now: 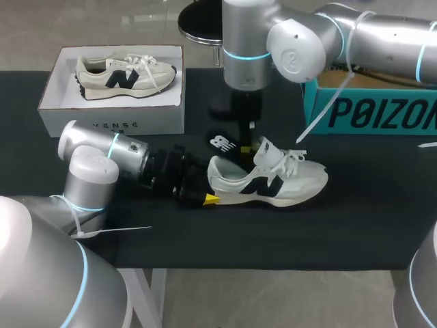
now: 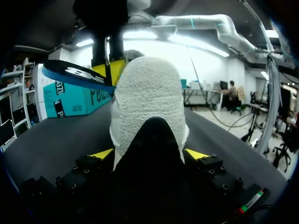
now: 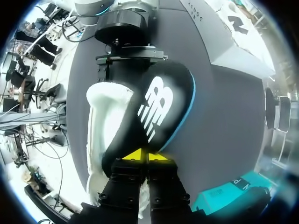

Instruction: Take the shoe out of the shoebox, open the shoe tongue, remove and reinsert the insole, then place the shoe into the shoebox

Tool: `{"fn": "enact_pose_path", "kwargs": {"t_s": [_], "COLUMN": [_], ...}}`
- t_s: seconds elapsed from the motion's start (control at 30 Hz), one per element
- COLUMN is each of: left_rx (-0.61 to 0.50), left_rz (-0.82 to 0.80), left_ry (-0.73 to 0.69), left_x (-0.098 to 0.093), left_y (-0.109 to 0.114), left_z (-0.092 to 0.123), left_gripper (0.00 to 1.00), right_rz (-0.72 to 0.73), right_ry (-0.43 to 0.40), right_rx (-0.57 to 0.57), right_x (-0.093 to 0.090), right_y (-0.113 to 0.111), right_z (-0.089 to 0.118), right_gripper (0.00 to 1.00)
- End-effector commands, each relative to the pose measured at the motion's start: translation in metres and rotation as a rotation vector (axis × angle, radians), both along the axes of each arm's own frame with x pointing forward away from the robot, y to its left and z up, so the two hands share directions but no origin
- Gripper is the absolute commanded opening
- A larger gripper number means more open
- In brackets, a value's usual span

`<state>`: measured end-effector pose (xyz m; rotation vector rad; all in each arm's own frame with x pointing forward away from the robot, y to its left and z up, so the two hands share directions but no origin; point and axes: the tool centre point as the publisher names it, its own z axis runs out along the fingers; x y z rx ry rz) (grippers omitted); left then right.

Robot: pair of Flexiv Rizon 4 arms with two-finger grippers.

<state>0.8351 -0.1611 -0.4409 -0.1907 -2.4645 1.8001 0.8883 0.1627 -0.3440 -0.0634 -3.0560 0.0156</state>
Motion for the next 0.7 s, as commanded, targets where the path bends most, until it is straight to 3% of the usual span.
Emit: {"fn": "enact_pose_path", "kwargs": {"t_s": [0.03,0.37,0.7], "left_rx": [0.001,0.001,0.001], "left_rz": [-0.002,-0.002,-0.002], "left_ry": [-0.001,-0.001,-0.001], "left_x": [0.000,0.000,0.000], "left_y": [-0.002,-0.002,-0.002], "left_z": [-0.007,-0.007,-0.007], "left_gripper": [0.00,0.00,0.00], "right_rz": [-0.004,-0.027,-0.029], "right_ry": [-0.015,-0.081,-0.090], "right_rx": [-0.003,0.013,0.043], "right_x": [0.006,0.021,0.024], "right_y": [0.005,0.009,0.016], "right_z": [0.016,0.054,0.055], "right_gripper": [0.00,0.00,0.00]}}
